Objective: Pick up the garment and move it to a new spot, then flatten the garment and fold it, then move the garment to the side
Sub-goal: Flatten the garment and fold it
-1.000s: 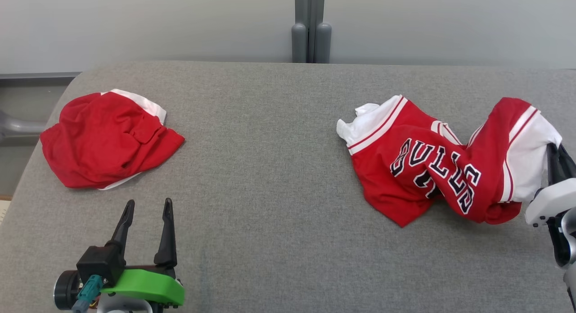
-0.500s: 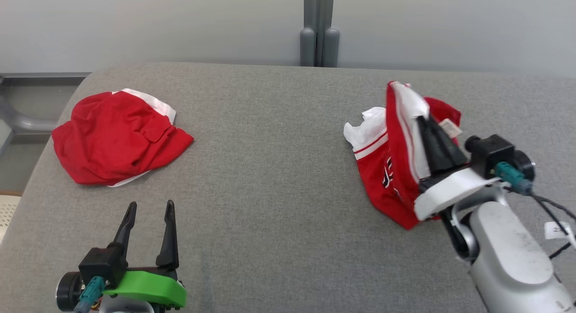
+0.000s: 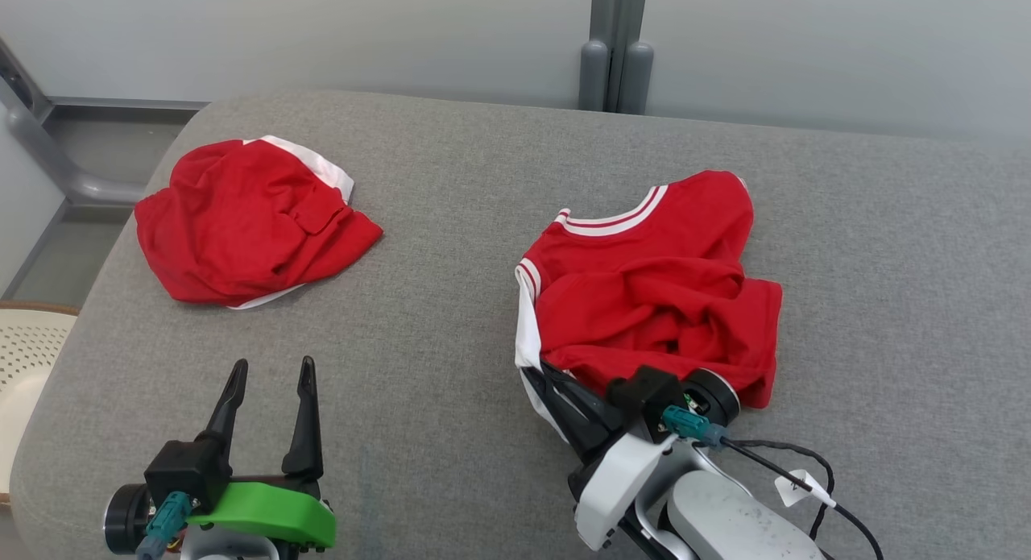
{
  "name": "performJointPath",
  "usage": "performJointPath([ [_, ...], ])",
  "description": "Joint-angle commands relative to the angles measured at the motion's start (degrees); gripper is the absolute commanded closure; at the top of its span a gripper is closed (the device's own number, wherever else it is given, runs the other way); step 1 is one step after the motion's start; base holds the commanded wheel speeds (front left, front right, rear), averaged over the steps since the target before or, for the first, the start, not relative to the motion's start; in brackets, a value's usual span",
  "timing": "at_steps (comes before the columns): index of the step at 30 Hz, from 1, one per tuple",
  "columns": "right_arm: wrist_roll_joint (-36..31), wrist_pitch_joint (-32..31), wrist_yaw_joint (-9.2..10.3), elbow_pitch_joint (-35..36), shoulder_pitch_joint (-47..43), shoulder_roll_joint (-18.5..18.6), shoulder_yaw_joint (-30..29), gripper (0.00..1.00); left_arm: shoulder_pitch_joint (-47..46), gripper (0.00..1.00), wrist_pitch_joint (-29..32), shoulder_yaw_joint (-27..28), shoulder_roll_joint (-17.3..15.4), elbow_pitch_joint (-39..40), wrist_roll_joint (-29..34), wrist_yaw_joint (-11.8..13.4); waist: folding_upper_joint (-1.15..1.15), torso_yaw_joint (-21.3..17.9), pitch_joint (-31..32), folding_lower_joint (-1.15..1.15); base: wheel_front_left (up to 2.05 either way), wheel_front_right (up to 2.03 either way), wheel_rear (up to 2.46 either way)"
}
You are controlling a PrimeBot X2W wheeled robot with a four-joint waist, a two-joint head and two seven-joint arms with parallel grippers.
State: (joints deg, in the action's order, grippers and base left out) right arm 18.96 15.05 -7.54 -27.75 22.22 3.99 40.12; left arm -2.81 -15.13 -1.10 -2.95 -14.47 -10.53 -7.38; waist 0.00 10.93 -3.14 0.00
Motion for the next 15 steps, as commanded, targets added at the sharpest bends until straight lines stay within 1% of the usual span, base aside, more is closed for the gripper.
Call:
performJointPath([
  [1,0.9,0.2,0.10,-0.3,-0.6,-0.1,0.3,0.00,-0.7,0.00,0.0,0.0,0.0,0.0,-0.2,-0.1,0.00,0.3,-0.2,0.00,0.00,0.00,0.00],
  [5,1.4,0.2,0.10,0.5,0.2,-0.1,-0.5,0.00,-0.6,0.00,0.0,0.4,0.0,-0.1,-0.4,-0.1,0.00,0.0,-0.2,0.00,0.00,0.00,0.00],
  [11,0.1,0.2,0.10,4.1,-0.7,2.9,-4.7,0.00,-0.1,0.00,0.0,1.0,0.1,0.0,0.0,0.1,0.00,-1.0,0.4,0.00,0.00,0.00,0.00],
  [15,-1.0,0.2,0.10,4.4,-1.3,5.4,-6.1,0.00,0.3,0.00,0.0,0.9,0.1,0.2,0.1,0.2,0.00,-1.6,0.7,0.00,0.00,0.00,0.00],
])
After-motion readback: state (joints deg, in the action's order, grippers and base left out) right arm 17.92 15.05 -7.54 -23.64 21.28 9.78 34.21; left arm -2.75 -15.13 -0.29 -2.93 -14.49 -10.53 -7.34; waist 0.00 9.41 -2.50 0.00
